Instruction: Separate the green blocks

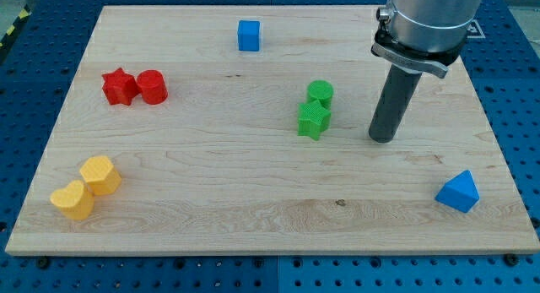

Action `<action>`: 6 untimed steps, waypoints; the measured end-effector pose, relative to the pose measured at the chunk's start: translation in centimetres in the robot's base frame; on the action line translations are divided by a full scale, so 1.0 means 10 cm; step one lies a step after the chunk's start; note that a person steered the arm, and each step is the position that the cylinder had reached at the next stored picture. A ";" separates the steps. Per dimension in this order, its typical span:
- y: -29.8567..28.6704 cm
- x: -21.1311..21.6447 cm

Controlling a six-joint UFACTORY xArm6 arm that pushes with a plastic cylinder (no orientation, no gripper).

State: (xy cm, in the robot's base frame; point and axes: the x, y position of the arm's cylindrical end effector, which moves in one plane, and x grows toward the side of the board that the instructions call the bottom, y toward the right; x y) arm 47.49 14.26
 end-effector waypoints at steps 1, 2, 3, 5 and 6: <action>-0.38 0.00; -0.71 0.00; -0.72 -0.06; -1.16 -0.23; -1.43 -0.34</action>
